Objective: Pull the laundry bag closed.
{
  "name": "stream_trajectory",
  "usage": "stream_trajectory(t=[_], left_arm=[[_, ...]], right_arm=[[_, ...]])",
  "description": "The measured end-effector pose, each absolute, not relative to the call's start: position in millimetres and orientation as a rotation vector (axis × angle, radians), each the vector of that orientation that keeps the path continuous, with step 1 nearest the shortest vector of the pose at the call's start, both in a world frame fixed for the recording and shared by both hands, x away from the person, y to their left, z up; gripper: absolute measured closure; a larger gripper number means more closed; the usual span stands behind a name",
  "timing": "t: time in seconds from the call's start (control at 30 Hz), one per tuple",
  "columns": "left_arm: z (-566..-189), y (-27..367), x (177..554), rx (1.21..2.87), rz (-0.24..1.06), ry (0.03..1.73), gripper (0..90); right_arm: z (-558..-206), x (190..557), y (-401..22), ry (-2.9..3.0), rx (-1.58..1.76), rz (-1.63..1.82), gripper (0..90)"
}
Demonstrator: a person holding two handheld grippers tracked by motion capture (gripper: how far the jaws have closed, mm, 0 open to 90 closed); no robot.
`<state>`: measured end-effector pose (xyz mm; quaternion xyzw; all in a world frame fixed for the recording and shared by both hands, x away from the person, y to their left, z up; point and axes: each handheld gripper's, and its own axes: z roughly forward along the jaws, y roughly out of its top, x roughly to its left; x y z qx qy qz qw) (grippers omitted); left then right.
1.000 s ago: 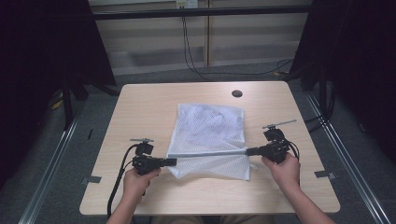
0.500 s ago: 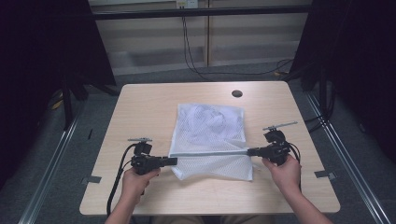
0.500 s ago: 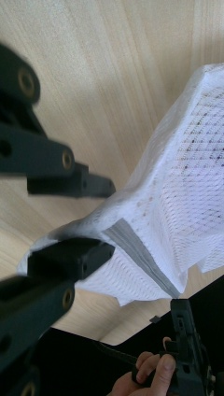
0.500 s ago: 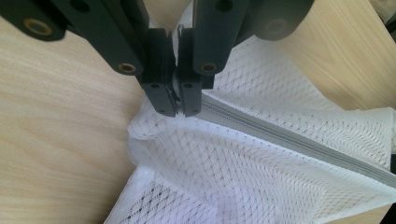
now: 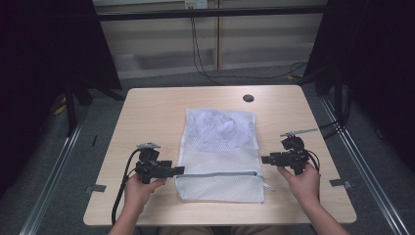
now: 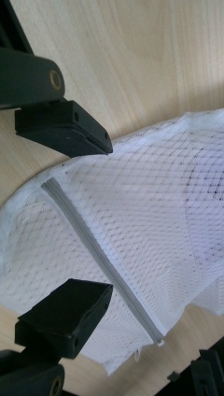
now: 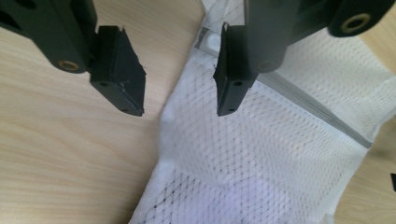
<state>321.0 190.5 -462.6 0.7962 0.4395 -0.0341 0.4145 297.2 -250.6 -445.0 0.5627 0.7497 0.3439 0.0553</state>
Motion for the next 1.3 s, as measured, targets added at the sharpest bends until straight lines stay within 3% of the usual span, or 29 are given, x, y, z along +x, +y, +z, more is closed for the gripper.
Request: stream_trajectory(t=[0.17,0.77,1.3], left_arm=[[-460.9,190.9,320.4,2.028,0.01,1.075,19.8],[-460.5,200.9,323.0,2.023,0.076,1.083,7.8],[-461.1,213.8,323.3,2.019,0.066,1.064,5.4]], right_arm=[[-445.4,296.7,-252.9,2.265,1.695,1.019,41.7],[-450.4,292.4,-264.1,2.217,1.625,0.996,20.5],[-453.7,289.2,-264.9,2.205,1.576,1.018,14.2]])
